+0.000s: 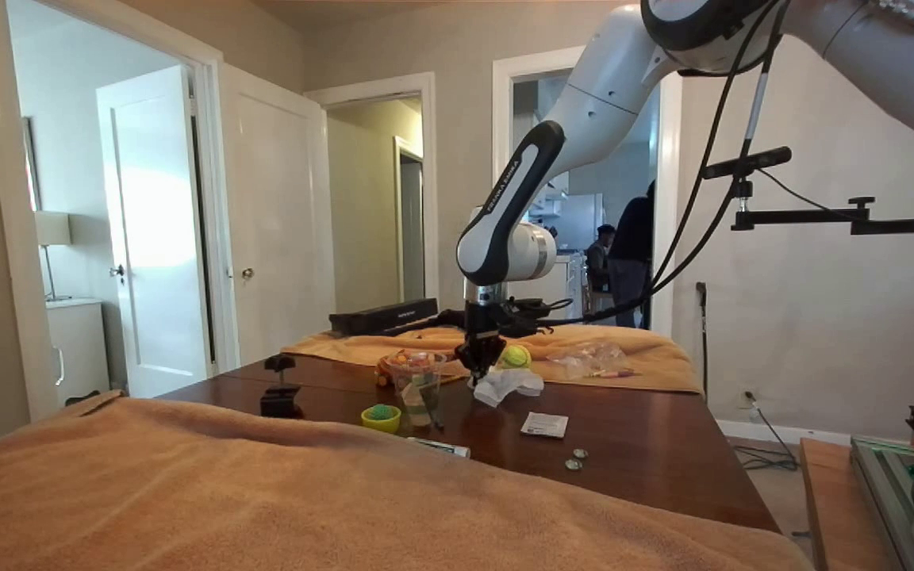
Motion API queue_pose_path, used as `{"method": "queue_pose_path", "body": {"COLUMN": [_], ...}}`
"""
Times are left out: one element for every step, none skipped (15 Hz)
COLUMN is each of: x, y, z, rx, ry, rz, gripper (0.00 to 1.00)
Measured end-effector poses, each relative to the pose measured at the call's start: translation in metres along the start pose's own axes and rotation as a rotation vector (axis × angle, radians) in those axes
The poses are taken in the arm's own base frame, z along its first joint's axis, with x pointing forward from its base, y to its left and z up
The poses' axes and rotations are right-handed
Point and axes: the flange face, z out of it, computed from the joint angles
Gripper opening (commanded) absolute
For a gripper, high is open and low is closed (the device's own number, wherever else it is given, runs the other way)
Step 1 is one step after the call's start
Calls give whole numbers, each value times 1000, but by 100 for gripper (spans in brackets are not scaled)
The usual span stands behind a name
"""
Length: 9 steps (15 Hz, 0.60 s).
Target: Use the napkin to wipe the table
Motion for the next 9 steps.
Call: {"method": "queue_pose_path", "body": {"x": [2, 4, 6, 9, 11, 14, 16, 18, 19], "y": [8, 13, 15, 13, 9, 2, -6, -16, -26], "z": [0, 1, 1, 2, 2, 3, 3, 3, 3], "rx": [-3, -5, -4, -2, 3, 10, 20, 31, 42], "ry": [12, 22, 29, 35, 43, 52, 62, 67, 70], "rz": [12, 20, 23, 21, 15, 7, -3, -14, -28], "gripper": [0, 0, 0, 0, 0, 0, 0, 0, 0]}}
